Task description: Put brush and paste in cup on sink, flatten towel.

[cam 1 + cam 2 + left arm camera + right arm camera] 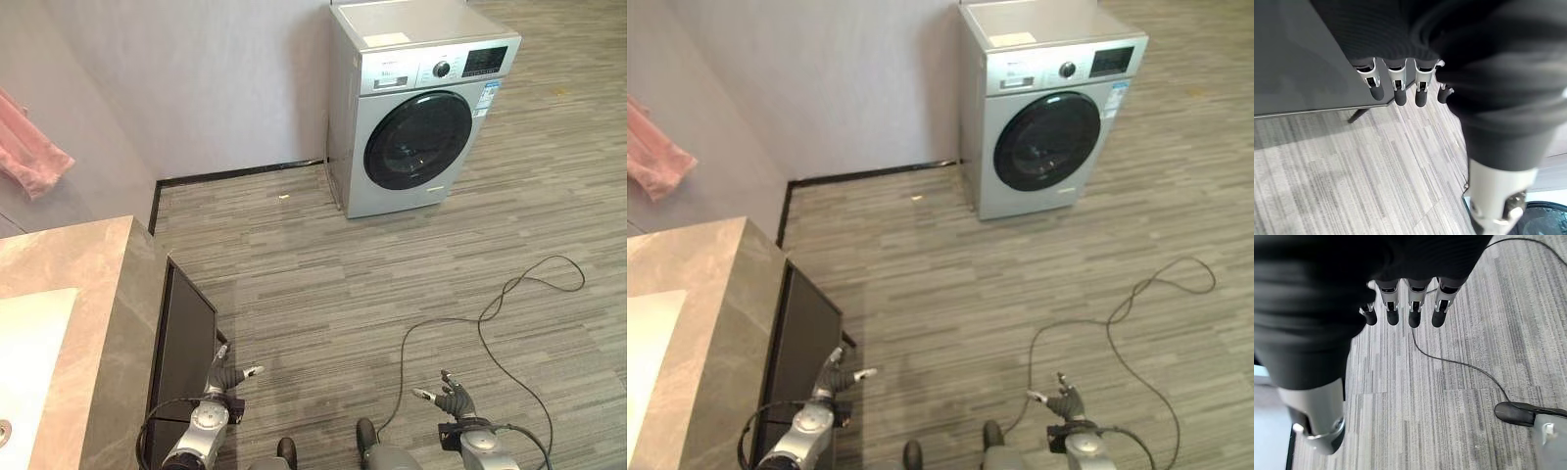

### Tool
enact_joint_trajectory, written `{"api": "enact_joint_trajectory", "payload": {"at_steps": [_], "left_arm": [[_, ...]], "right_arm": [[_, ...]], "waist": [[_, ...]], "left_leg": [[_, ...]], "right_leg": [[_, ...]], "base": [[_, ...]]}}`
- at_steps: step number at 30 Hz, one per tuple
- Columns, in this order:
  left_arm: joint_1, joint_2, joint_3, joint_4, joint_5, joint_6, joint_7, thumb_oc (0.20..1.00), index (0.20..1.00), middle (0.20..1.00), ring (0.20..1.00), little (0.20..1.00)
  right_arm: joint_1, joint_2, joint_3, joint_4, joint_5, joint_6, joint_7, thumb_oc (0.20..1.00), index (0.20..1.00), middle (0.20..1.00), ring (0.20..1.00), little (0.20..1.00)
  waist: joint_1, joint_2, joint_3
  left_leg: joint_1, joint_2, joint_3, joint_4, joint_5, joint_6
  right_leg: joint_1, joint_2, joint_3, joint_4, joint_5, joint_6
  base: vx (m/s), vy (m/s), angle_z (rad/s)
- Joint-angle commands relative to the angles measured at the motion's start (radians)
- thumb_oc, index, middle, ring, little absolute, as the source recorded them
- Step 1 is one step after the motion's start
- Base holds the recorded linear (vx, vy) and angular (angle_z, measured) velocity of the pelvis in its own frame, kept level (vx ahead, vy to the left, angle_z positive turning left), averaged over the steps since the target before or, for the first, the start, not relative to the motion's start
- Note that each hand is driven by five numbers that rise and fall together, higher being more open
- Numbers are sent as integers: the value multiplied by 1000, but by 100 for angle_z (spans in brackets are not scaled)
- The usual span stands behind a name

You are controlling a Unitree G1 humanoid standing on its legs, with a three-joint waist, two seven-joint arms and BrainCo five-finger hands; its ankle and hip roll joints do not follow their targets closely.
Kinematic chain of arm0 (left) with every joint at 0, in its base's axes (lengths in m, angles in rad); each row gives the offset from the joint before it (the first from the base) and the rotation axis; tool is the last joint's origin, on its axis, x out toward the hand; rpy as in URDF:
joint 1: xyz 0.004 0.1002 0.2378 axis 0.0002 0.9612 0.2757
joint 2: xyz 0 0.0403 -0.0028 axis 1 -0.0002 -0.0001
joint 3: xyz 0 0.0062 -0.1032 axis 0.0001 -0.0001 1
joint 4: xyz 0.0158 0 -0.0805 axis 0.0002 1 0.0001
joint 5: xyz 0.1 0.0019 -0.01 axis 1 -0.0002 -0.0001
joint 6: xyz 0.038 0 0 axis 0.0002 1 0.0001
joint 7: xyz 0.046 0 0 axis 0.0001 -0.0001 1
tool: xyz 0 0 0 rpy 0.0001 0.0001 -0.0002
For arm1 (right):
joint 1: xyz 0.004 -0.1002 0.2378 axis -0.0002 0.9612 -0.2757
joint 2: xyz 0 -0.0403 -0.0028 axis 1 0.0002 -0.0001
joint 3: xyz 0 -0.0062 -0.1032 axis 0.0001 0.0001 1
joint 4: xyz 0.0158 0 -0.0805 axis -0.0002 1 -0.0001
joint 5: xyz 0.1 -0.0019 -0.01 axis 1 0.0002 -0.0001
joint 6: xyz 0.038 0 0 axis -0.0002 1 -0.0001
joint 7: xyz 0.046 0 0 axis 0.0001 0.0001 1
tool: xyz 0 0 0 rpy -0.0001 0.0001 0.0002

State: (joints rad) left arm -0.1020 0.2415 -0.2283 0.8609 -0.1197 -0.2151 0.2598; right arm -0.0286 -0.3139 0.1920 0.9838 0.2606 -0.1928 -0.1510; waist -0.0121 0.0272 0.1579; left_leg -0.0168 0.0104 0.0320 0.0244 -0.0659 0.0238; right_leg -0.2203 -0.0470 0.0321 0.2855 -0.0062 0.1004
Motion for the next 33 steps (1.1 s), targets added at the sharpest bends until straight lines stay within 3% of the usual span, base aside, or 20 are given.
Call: {"api": "enact_joint_trajectory", "payload": {"at_steps": [1,4,7,9,11,12,14,15,16,17,20,22,23,25,26,28,29,31,32,33], "left_arm": [[2,54,-9,-31,-13,-25,6,1000,1000,1000,1000,1000],[-6,42,-21,27,15,-11,3,1000,1000,1000,1000,1000],[-44,27,-30,129,36,2,-5,1000,1000,1000,1000,1000],[-66,21,-22,175,42,4,-17,1000,1000,1000,1000,1000],[-77,18,-16,199,39,5,-19,1000,1000,1000,1000,1000],[-67,12,-19,210,32,4,-25,1000,1000,1000,1000,1000],[-62,4,-15,254,42,6,-36,1000,1000,1000,1000,1000],[-54,10,-11,265,59,9,-40,1000,1000,1000,1000,1000],[-56,27,-4,269,59,11,-45,1000,1000,1000,1000,1000],[-57,33,4,274,60,17,-38,1000,1000,1000,1000,1000],[-70,47,17,303,68,18,-38,1000,1000,1000,1000,1000],[-69,55,25,332,83,21,-39,1000,1000,1000,1000,1000],[-65,63,34,340,104,25,-47,1000,1000,1000,1000,1000],[-61,70,53,352,108,27,-51,1000,1000,1000,1000,1000],[-51,68,66,349,119,31,-61,1000,1000,1000,1000,1000],[-43,69,65,348,124,34,-65,1000,1000,1000,1000,1000],[-13,73,64,347,145,33,-64,1000,1000,1000,1000,1000],[-1,82,67,347,139,33,-64,1000,1000,1000,1000,1000],[4,84,70,344,132,36,-71,1000,1000,1000,1000,1000],[5,88,69,340,128,38,-75,1000,1000,1000,1000,1000]], "right_arm": [[4,29,-5,-61,61,-34,-1,1000,1000,1000,1000,1000],[17,39,-21,-69,67,-35,-6,1000,1000,1000,1000,1000],[32,44,-28,-54,80,-41,-9,1000,1000,1000,1000,1000],[38,45,-22,-54,63,-36,-10,1000,1000,1000,1000,1000],[40,41,-20,-59,53,-31,-8,1000,1000,1000,1000,1000],[79,33,-16,-66,45,-30,0,1000,1000,1000,1000,1000],[93,17,-9,-59,32,-29,18,1000,1000,1000,1000,1000],[92,4,-3,-41,15,-25,24,1000,1000,1000,1000,1000],[88,-17,0,-23,1,-23,16,1000,1000,1000,1000,1000],[79,-29,11,-23,-20,-19,9,1000,1000,1000,1000,1000],[58,-52,23,-12,-55,-5,16,1000,1000,1000,1000,1000],[52,-60,19,-14,-71,-5,12,1000,1000,1000,1000,1000],[50,-65,22,-28,-84,-9,14,1000,1000,1000,1000,1000],[68,-70,22,-48,-110,-11,14,1000,1000,1000,1000,1000],[69,-83,27,-73,-154,-4,14,1000,1000,1000,1000,1000],[62,-80,35,-73,-167,4,23,1000,1000,1000,1000,1000],[47,-57,67,-77,-190,10,55,1000,1000,1000,1000,1000],[52,-37,76,-66,-205,10,65,1000,1000,1000,1000,1000],[58,-27,77,-57,-209,13,69,1000,1000,1000,1000,1000],[63,-18,80,-50,-207,18,75,1000,1000,1000,1000,1000]], "waist": [[-28,-19,18],[-63,-15,23],[-101,-28,7],[-127,-36,-5],[-145,-28,-7],[-154,-29,-25],[-155,-28,-42],[-148,-36,-47],[-107,-83,-11],[-87,-104,5],[-32,-111,17],[-12,-98,12],[2,-84,4],[14,-65,-5],[18,-60,-25],[28,-62,-34],[49,-89,-54],[58,-115,-60],[64,-118,-62],[59,-112,-51]], "left_leg": [[8,-50,-1,55,-10,48],[95,-41,-14,6,-35,40],[189,-54,-52,-9,-88,8],[244,-39,-62,-20,-107,-22],[265,-15,-73,-12,-110,-37],[255,5,-101,60,-66,-66],[180,27,-103,277,100,-107],[119,54,-97,428,213,-125],[-46,29,-98,691,237,-101],[-105,36,-69,759,201,-80],[-257,5,8,597,122,-62],[-291,22,80,385,120,-60],[-290,24,119,215,146,-58],[-283,27,182,7,202,-68],[-303,37,280,-59,224,-64],[-296,30,268,-39,246,-58],[-275,-4,215,6,237,-19],[-248,-40,201,37,194,23],[-222,-49,196,40,166,42],[-180,-50,178,35,145,58]], "right_leg": [[-62,-17,-31,388,141,97],[-150,-50,-112,331,106,77],[-180,-67,-185,10,106,60],[-194,-79,-199,-177,146,75],[-198,-65,-161,-180,151,78],[-176,-21,-95,-123,142,49],[-106,24,-87,-131,113,1],[-74,32,-93,-135,96,-29],[1,19,-72,-158,69,-70],[30,16,-71,-166,55,-80],[134,20,-55,-199,12,-72],[185,31,-63,-202,-31,-61],[222,49,-61,-201,-58,-53],[273,71,-63,-186,-104,-42],[331,71,-72,-175,-123,-30],[344,65,-65,-155,-116,-25],[349,28,-26,-30,-47,18],[303,-5,-3,152,119,88],[283,-19,-2,249,230,108],[250,-29,-24,355,262,99]], "base": [[341,153,-19],[484,99,0],[604,-59,14],[555,-90,23],[508,-117,28],[755,-225,36],[656,-266,81],[649,-395,127],[649,-445,81],[543,-374,-12],[550,-152,-40],[655,-36,0],[701,15,-38],[828,47,11],[933,52,42],[689,63,-3],[634,130,-50],[666,168,-94],[599,188,-93],[594,191,-65]]}}
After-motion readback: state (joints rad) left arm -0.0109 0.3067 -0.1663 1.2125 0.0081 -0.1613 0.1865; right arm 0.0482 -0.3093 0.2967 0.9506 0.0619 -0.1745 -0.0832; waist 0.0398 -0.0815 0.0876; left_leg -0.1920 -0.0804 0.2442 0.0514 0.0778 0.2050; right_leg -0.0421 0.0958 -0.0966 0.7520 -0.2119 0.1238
